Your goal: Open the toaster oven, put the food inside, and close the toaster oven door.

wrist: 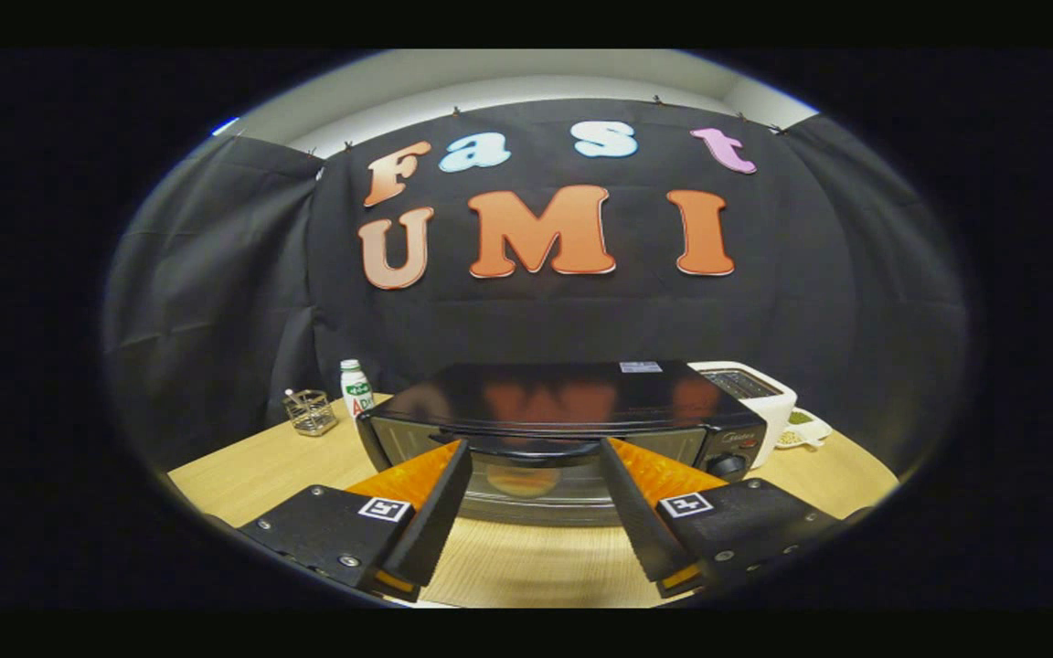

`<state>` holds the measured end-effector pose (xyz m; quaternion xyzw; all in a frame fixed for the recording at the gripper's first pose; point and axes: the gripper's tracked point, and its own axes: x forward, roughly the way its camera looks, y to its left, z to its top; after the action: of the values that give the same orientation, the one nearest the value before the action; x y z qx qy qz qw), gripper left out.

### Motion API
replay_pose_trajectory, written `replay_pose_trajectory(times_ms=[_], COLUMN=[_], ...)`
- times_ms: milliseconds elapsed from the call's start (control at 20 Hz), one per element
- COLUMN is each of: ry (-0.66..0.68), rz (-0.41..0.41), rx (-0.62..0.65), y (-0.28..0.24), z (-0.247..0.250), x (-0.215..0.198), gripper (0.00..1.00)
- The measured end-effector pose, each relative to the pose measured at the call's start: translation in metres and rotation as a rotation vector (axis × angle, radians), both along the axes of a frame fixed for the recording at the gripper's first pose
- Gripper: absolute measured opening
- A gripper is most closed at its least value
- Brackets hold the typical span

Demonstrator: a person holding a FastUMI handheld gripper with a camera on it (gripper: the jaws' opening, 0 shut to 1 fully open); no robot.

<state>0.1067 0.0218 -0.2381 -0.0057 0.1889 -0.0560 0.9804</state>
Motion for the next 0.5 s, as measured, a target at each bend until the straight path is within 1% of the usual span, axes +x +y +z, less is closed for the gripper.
replay_pose_trajectory(times_ms=[250,450,500], ry=[-0.101,-0.191,-0.217], rz=[0.053,0.092,0.093], rx=[-0.041,-0.086,-0.098], y=[0.007,0.012,0.011], z=[0.062,0.114,0.126], x=[-0.031,-0.060,-0.068], gripper=[0.86,0.96,0.96])
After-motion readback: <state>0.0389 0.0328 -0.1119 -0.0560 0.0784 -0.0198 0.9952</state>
